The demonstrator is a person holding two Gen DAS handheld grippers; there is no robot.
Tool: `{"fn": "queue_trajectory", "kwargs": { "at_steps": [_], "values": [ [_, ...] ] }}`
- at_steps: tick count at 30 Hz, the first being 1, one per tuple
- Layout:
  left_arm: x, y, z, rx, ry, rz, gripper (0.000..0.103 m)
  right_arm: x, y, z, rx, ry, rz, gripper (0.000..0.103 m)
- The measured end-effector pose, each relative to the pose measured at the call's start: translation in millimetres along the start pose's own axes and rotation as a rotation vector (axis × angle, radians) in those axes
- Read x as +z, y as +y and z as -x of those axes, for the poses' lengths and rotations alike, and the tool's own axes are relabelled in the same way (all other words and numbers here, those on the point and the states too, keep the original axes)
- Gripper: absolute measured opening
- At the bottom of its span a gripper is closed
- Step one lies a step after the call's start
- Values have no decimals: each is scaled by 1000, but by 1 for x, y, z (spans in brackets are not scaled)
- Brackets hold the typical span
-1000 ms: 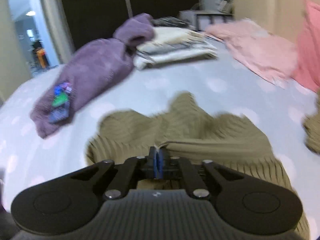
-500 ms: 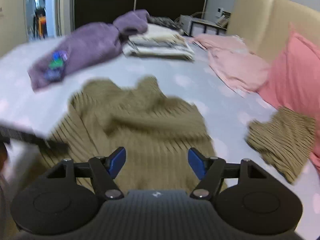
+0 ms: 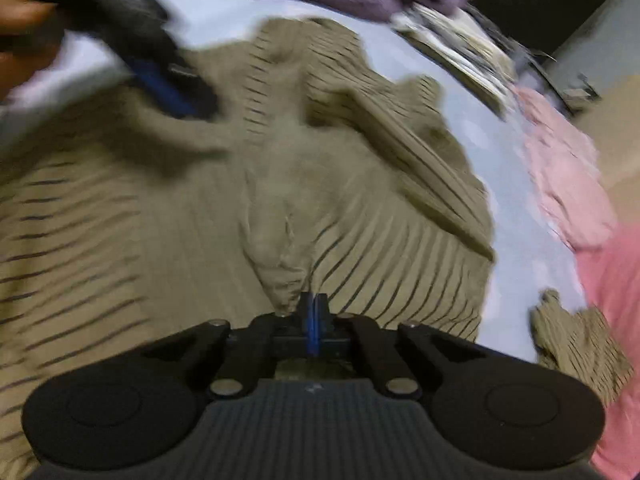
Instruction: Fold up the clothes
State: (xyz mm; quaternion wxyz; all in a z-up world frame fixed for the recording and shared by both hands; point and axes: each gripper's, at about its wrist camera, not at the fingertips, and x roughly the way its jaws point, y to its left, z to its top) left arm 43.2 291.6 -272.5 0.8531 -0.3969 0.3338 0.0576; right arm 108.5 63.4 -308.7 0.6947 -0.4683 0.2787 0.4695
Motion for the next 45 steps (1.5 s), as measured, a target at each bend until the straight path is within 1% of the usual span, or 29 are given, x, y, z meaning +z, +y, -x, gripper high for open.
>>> {"fn": "queue_trajectory", "kwargs": {
  "at_steps": [1, 2, 4, 6, 7, 8, 9, 11, 12, 13, 14, 15, 17, 18, 19, 20, 21, 24, 25, 26, 27, 28, 29, 30, 33, 35, 37, 42, 45],
  "values": [
    [0, 0, 0, -1, 2, 2, 49, -1, 5, 5, -6, 12, 27, 1],
    [0, 0, 0, -3, 3, 2, 49, -3, 8, 8, 9, 26, 36, 1],
    [-1, -2, 0, -9, 6, -6, 49, -7, 9, 11, 64, 57, 35, 7],
    [-1, -2, 2, -11, 4, -6, 49, -10, 8, 9, 178, 126, 19, 6],
    [-1, -1, 3, -12, 2, -4, 49, -11, 8, 9, 201, 135, 17, 6],
    [0, -1, 4, -10, 1, -1, 49, -12, 9, 11, 199, 127, 21, 6],
    [0, -1, 4, -10, 0, 3, 49, -12, 8, 14, 169, 96, 17, 7],
    [0, 0, 4, -6, 1, 6, 49, -10, 4, 23, 65, -1, -8, 23],
    [0, -1, 4, -7, 3, 3, 49, -9, 1, 27, 7, -44, -11, 47],
    [-1, -2, 4, -8, 5, 0, 49, -7, -1, 30, -56, -80, -6, 56],
    [-1, -3, 4, -10, 8, -5, 49, -6, -2, 31, -98, -101, 1, 56],
    [-1, -4, 3, -12, 11, -9, 49, -4, -3, 29, -113, -102, 10, 56],
    [-2, -5, 2, -13, 17, -17, 49, -3, -3, 18, -116, -78, 30, 56],
    [-3, -5, 2, -13, 19, -21, 49, -3, -1, 11, -117, -56, 40, 49],
    [-3, -4, 2, -11, 21, -19, 50, -4, 0, 4, -102, -19, 36, 20],
    [-3, -3, 1, -9, 22, -16, 49, -4, 2, -3, -77, 22, 25, 0],
    [-3, -2, 1, -7, 24, -14, 50, -5, 4, -5, -45, 41, 18, 1],
    [-2, 0, -1, -6, 22, -10, 50, -11, 13, 8, 46, 29, -9, 1],
    [-2, 0, -1, -6, 21, -11, 50, -14, 16, 13, 72, 30, -23, 3],
    [-3, 1, -2, -6, 21, -13, 50, -18, 21, 19, 63, 24, -19, 7],
    [-3, 0, -4, -2, 26, -19, 50, -21, 26, 25, 32, 9, -18, 21],
    [-4, 0, -6, 1, 31, -26, 50, -25, 30, 33, 0, -8, -24, 43],
    [-5, -2, -6, 3, 28, -33, 50, -28, 32, 42, -29, -44, -54, 52],
    [-5, -4, -5, 4, 26, -40, 50, -33, 33, 54, -45, -76, -108, 56],
    [-7, -9, -3, 7, 20, -61, 50, -49, 36, 91, -72, -139, -275, 56],
    [-8, -13, -2, 9, 16, -75, 50, -60, 50, 113, -103, -157, -340, 56],
    [-11, -19, 0, 10, 10, -102, 50, -80, 66, 136, -120, -160, -398, 56],
    [-25, -38, -1, 30, 17, -183, 50, -130, 117, 181, -148, -119, -509, 58],
    [-30, -50, 7, 44, -2, -222, 50, -152, 144, 203, -170, -119, -578, 61]
  ]
}}
